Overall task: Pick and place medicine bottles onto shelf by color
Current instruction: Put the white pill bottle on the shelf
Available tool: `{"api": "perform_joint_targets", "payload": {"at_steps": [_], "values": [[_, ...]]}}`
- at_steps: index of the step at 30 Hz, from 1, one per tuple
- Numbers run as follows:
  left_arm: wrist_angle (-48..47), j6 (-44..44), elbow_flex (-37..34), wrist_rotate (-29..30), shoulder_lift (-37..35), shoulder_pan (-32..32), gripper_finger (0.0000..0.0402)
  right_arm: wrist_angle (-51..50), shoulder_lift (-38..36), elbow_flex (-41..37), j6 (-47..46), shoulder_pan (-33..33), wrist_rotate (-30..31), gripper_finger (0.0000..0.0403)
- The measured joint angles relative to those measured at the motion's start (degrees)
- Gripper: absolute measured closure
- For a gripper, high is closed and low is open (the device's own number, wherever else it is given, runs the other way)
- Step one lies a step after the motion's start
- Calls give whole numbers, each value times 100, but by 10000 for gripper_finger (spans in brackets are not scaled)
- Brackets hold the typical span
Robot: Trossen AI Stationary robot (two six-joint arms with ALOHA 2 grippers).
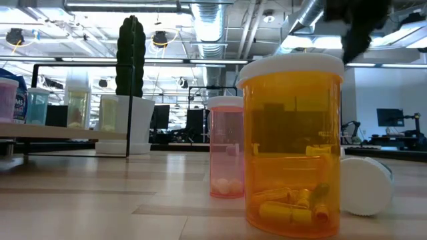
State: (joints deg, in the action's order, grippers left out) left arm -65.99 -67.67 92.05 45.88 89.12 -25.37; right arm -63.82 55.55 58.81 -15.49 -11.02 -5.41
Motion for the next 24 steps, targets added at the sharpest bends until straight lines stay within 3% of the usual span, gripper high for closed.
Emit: {"api": "perform_joint_targets", "payload": {"at_steps": [5,10,16,24], "values": [[319,828,296,-62,-2,558,216,-75,-192,-749,-1314,144,-58,143],[572,1612,393,-374,-2,954,216,-201,-367,-1175,-2552,781,-358,143],[651,2071,393,-927,-2,1261,216,-20,-444,-1319,-4700,2068,-350,143],[653,2709,393,-1528,-2,1299,216,367,-97,-1404,-8875,4450,-202,143]]}}
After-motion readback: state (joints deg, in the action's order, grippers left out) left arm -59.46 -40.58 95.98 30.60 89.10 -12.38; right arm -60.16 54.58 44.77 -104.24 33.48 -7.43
